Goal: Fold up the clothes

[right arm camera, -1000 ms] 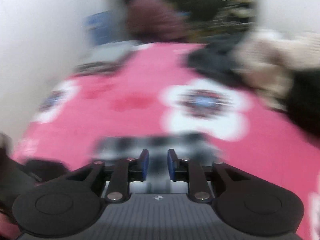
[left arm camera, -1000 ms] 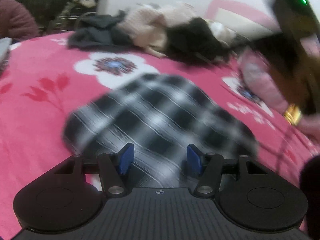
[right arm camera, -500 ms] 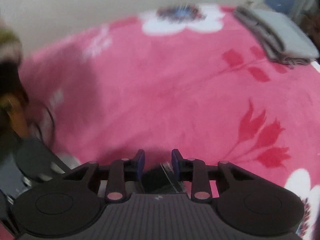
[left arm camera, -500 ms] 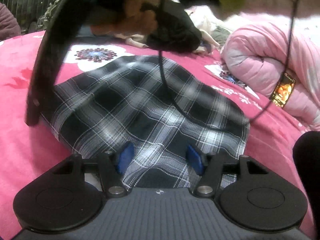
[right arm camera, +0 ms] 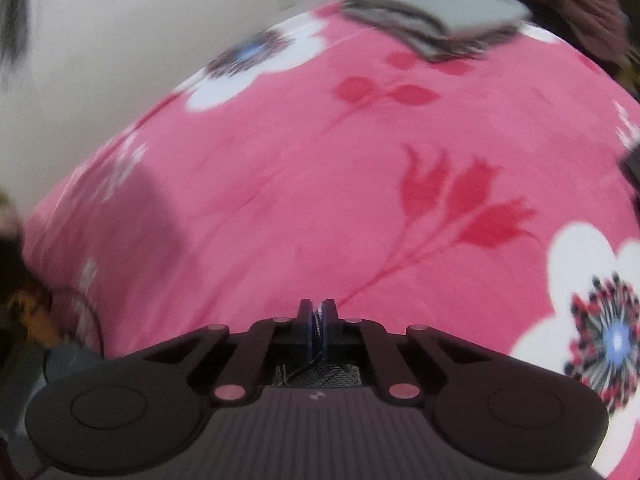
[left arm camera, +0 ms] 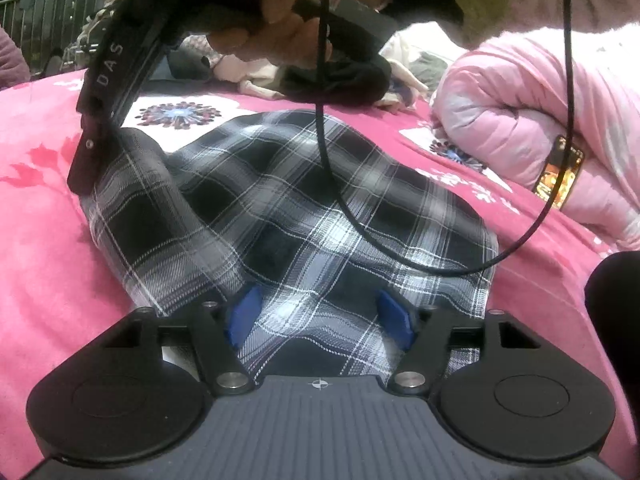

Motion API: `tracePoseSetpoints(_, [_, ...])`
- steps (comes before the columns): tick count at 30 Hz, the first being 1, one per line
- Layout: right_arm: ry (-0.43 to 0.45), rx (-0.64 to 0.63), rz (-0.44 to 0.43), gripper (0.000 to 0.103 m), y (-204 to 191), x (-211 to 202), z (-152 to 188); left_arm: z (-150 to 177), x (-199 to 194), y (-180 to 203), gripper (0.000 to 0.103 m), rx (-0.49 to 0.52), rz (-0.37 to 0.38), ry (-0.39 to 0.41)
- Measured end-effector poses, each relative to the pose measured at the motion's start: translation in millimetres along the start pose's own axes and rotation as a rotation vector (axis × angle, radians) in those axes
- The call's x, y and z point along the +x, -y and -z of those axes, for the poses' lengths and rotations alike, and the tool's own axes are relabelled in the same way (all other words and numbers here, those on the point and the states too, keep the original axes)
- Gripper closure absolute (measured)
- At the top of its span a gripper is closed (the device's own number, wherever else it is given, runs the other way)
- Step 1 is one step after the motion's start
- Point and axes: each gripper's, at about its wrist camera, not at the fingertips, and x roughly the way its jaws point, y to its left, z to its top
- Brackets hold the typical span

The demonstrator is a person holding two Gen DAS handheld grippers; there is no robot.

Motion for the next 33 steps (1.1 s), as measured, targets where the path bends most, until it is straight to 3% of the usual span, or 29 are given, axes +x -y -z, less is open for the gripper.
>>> tracePoseSetpoints(6, [0.035,0.048,0.088,0.102,10.0,6.2,-7.8,0.9,-0.3,1.0,0.037,0.011,0.000,-0.001])
tracePoseSetpoints(9, [0.002,0.065,0.073,0.102,10.1,12.6,-12.9,1.3,-1.1,0.7,0.037,0.009,0.000,-0.001])
tracePoseSetpoints(11, [-0.049,0.160,0.003,0.100,18.2,15.3,-20.7,1.3,-0.7,0.7,0.037,0.009,0.002,-0.002])
tracePoseSetpoints(14, [-0.095,0.279,-0.072,0.079,30.3,16.8,-36.6,1.4,-0.2,0.9,0.037,0.013,0.006,-0.002])
tracePoseSetpoints(15, [-0.120,0.302,-0.079,0.061,31.6,19.1,-41.8,1.5,0.1,1.1,0.037,0.015,0.006,-0.001])
tracePoseSetpoints(16, [-0.159,0.304,-0.079,0.052,30.8,23.8,-46.5,1.6,0.6,1.3,0.037,0.016,0.007,0.000])
tracePoseSetpoints(18, [-0.283,0.226,-0.060,0.048,21.8,40.8,-52.4,2.2,0.9,1.8,0.037,0.018,0.007,0.003])
tracePoseSetpoints(20, [-0.419,0.136,-0.031,0.050,11.0,58.9,-51.3,2.7,1.1,2.5,0.037,0.021,0.007,0.006])
tracePoseSetpoints(22, [-0.462,0.076,-0.014,0.075,2.7,63.0,-47.2,3.1,1.4,2.4,0.037,0.018,0.007,0.009])
tracePoseSetpoints(24, [-0.423,0.027,-0.008,0.086,-5.0,50.1,-49.1,3.4,1.7,2.2,0.037,0.014,0.008,0.013])
tracePoseSetpoints(30, [-0.167,-0.115,0.066,0.092,-34.2,5.7,-33.2,3.5,3.1,2.5,0.037,0.001,0.022,0.022])
tracePoseSetpoints(33, [-0.112,-0.038,0.059,0.094,-21.9,23.8,-29.2,3.3,4.1,3.2,0.037,0.008,0.025,0.020])
